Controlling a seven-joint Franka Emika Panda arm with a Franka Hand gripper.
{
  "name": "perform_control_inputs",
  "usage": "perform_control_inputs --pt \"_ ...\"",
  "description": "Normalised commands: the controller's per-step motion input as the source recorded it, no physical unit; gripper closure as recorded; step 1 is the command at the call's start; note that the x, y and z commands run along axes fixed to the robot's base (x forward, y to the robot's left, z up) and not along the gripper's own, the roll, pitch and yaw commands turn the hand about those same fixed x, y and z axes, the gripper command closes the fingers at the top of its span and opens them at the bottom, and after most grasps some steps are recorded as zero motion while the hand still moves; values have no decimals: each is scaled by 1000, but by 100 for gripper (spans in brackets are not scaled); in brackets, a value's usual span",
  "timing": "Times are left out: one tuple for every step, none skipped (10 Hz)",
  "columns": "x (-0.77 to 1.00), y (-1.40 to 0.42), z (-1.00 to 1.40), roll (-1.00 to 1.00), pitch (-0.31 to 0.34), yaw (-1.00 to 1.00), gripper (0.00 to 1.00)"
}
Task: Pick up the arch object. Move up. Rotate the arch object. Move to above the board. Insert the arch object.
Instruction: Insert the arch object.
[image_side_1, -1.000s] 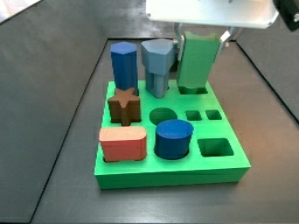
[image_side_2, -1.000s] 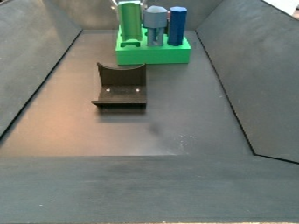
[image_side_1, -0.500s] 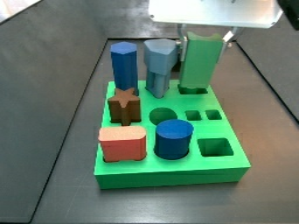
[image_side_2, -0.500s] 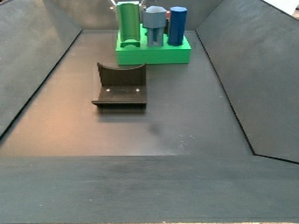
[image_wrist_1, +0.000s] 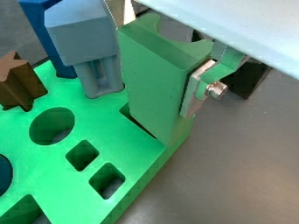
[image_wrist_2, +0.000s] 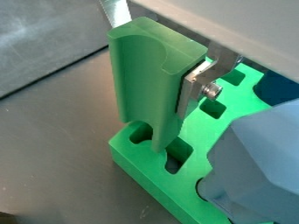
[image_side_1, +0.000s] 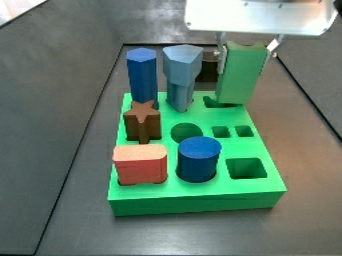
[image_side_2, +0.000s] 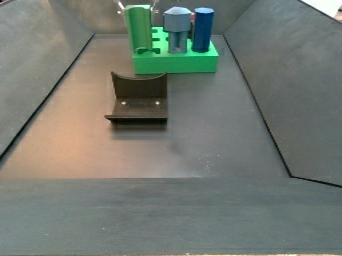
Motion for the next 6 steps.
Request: perform_control_inputs --pt "-86 0 -220 6 24 43 100" --pt "-203 0 -226 43 76 40 100" --pt "-240 -26 -200 37 84 49 100" --pt "-271 0 -166 9 61 103 100" --pt "-394 0 -126 31 57 171 100" --pt "-429 0 -103 29 61 174 100"
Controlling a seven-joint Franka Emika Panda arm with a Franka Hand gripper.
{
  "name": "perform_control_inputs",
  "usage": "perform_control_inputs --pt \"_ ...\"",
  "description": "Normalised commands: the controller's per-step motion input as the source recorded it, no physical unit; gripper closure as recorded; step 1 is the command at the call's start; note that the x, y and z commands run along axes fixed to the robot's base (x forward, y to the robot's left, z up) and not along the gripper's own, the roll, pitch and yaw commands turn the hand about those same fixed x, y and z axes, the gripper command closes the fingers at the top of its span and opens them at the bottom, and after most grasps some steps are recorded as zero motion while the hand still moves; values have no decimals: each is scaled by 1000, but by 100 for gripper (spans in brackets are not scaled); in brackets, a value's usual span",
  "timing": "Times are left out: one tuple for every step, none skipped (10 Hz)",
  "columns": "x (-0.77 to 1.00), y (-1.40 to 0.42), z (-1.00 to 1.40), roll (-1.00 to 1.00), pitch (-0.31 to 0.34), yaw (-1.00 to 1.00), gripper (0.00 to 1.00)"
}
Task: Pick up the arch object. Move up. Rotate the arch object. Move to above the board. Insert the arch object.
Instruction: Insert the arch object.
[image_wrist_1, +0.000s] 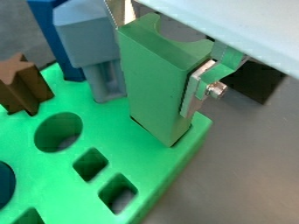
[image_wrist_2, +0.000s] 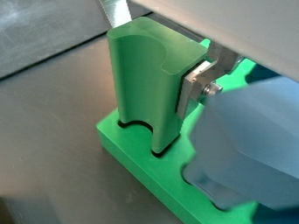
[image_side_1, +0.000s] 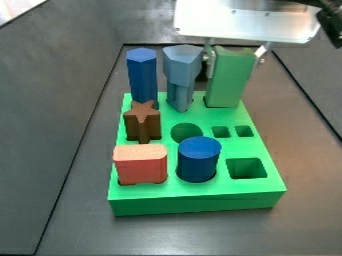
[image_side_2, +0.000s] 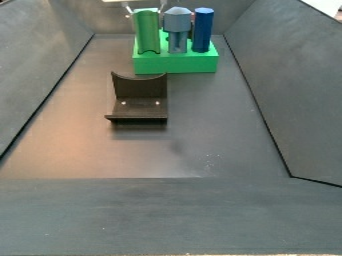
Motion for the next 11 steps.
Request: perform_control_inputs --pt "-400 -34 -157 30 46 174 100" --pt "0 -14 -351 -6 0 6 100" --pt "163 0 -443 -50 -33 0 100" --pt "363 0 -446 -80 -6 0 100" --pt "357 91 -446 -66 0 0 100" --pt "263 83 -423 -37 0 0 100" --pt "77 11 -440 -37 -3 0 100" --pt "0 0 -406 -13 -21 0 100" --pt "6 0 -331 -33 -56 -11 100" --pt "0 49 -69 -67 -31 -11 100" --pt "-26 40 0 3 0 0 100"
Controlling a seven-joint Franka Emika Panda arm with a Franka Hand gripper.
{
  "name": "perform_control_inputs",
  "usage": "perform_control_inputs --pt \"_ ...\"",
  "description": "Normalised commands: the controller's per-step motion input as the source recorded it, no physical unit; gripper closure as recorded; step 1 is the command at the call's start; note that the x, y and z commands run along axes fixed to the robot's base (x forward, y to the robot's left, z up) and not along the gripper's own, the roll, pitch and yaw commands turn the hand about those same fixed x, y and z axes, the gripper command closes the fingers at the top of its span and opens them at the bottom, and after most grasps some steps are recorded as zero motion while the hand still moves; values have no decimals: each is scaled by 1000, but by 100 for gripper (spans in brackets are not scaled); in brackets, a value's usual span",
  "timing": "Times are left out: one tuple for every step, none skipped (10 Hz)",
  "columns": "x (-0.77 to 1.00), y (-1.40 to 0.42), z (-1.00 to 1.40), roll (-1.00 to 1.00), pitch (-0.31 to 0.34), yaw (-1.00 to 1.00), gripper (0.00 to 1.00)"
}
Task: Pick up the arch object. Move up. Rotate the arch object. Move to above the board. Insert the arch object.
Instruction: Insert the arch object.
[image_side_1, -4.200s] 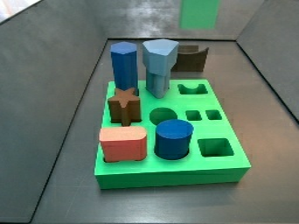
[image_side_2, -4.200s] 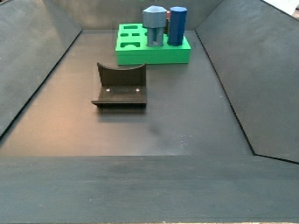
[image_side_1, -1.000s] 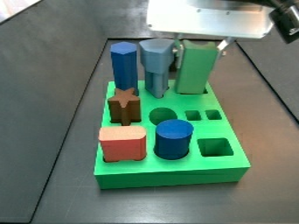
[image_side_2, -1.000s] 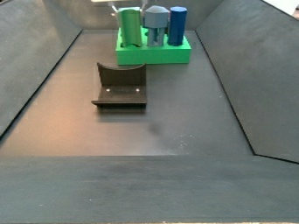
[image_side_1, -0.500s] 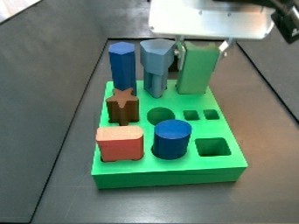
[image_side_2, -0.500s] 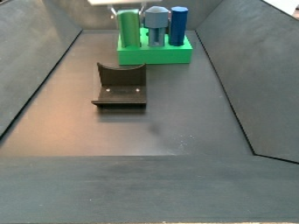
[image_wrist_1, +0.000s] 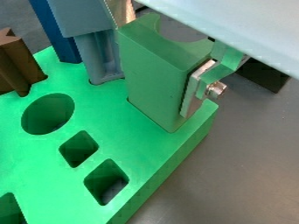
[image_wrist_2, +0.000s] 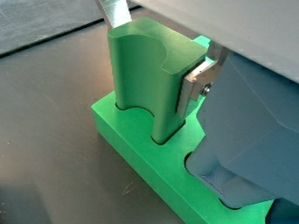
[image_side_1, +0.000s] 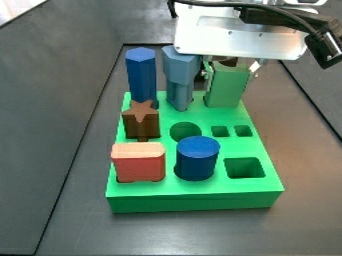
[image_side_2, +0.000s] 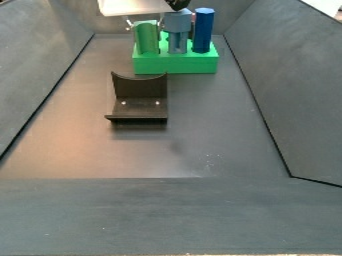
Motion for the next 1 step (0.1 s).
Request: perform_control_inputs --pt "0 197 0 0 0 11 100"
